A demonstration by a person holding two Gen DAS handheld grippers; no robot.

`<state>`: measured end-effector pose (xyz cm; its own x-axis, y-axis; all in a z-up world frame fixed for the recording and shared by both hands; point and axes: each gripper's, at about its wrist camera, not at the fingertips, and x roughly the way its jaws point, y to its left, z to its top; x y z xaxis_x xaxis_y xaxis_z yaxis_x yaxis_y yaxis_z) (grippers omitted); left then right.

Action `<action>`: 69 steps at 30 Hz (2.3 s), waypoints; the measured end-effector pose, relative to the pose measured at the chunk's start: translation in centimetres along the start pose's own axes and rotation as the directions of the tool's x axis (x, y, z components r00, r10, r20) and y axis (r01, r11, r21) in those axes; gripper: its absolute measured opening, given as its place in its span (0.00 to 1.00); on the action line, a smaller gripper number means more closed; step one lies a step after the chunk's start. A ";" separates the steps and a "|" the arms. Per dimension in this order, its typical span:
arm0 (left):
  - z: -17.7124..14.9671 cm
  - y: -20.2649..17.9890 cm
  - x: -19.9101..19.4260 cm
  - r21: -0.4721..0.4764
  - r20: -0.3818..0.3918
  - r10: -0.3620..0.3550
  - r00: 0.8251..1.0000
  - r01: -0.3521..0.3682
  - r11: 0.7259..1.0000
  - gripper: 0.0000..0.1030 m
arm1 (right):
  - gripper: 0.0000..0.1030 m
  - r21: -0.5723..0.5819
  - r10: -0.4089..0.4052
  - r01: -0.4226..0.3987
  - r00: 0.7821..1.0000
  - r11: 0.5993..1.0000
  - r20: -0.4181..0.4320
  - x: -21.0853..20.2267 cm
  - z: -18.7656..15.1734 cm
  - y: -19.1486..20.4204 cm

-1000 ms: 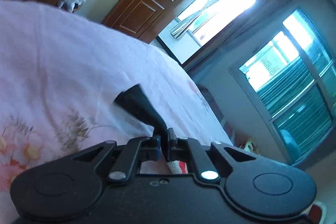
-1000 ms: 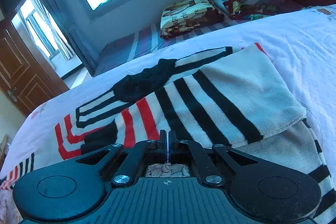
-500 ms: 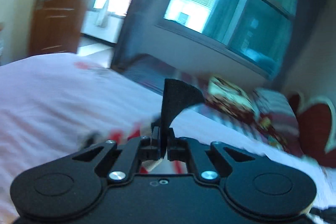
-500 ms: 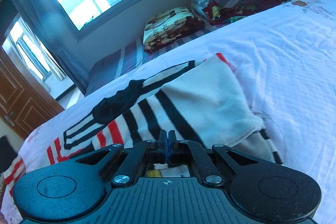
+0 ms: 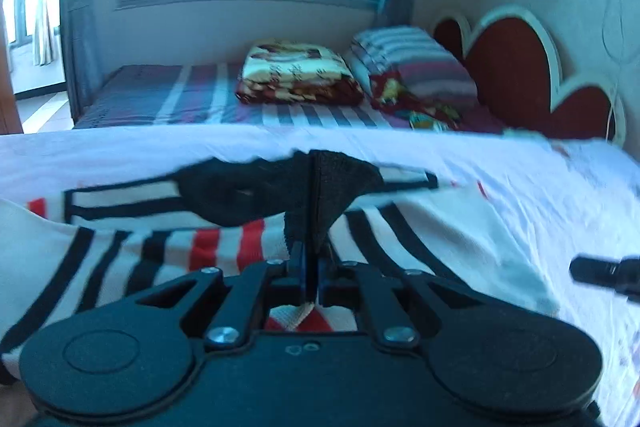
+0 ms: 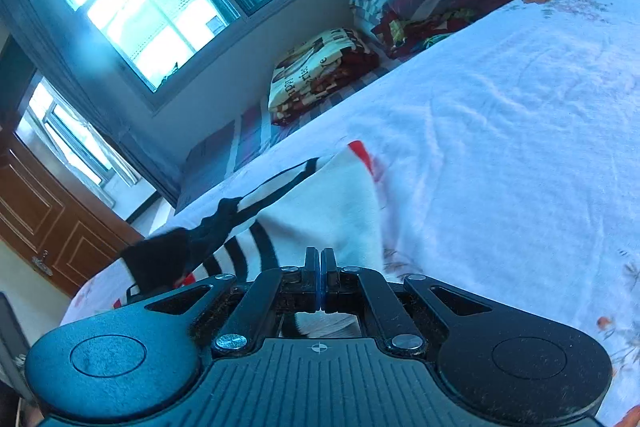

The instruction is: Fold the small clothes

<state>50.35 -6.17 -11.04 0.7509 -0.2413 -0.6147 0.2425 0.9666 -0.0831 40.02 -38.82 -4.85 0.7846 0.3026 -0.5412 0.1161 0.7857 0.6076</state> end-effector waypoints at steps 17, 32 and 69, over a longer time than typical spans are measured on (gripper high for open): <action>-7.8 6.2 -10.9 0.019 0.076 0.220 0.973 -0.222 0.975 0.47 | 0.73 0.117 0.235 -0.217 0.957 0.969 -0.173 7.1 -0.4 4.3; -7.5 16.8 -8.5 -0.226 -0.035 0.146 0.989 -0.150 0.963 0.30 | 0.04 -0.095 0.106 -0.124 0.979 0.988 -0.176 8.1 -1.9 8.0; -0.4 17.3 -1.7 -0.032 -0.008 0.003 1.000 -0.003 0.999 0.43 | 0.17 -0.381 0.105 -0.178 0.973 0.908 -0.204 14.3 -4.5 16.1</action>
<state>53.04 11.04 -11.81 0.7468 -0.2375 -0.6212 0.2204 0.9697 -0.1058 50.36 -19.46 -5.41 0.6514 0.4872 -0.5817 -0.2659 0.8646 0.4264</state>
